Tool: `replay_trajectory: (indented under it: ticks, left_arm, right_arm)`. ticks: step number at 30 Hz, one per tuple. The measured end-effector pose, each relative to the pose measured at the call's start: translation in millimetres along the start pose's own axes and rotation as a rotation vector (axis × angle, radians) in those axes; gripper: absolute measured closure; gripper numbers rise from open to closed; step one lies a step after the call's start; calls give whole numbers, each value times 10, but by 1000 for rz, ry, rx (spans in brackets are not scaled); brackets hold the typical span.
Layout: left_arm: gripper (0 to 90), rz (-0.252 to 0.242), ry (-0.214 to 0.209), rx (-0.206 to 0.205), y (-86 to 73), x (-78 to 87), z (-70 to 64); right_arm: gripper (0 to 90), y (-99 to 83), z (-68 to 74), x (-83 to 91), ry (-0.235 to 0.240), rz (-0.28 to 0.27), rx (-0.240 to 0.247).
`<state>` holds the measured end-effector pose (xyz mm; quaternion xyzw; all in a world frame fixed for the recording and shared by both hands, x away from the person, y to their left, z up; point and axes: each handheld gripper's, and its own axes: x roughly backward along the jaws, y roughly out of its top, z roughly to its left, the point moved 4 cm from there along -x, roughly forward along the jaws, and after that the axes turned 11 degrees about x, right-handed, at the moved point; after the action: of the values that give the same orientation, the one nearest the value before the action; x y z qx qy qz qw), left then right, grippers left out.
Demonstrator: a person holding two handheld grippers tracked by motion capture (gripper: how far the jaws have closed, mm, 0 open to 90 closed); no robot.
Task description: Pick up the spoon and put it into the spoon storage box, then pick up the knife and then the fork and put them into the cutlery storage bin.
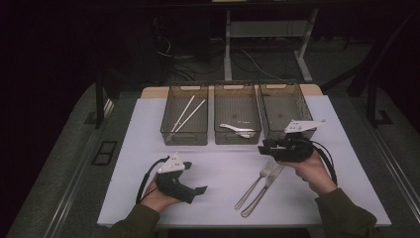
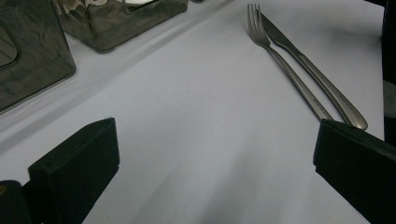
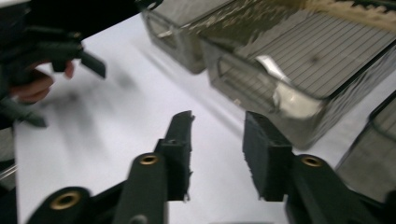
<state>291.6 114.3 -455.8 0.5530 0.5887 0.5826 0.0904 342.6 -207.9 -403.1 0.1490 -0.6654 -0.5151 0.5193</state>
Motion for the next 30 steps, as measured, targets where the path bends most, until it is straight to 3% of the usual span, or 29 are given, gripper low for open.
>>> replay_trajectory:
  ticks: [6,14,23,30]
  left_arm:
    - [0,0,4,-3,-3,12,-7]
    - [0,5,6,-16,-9,8,-16]
    - [0,9,11,-28,-4,21,-28]
    - [0,8,12,-34,0,22,-33]
  right_arm:
    - [791,-141,123,64,37,15,21]
    - [892,-317,268,106,77,55,51]
    - [896,-490,443,106,105,94,64]
    - [897,-550,592,-22,145,138,93]
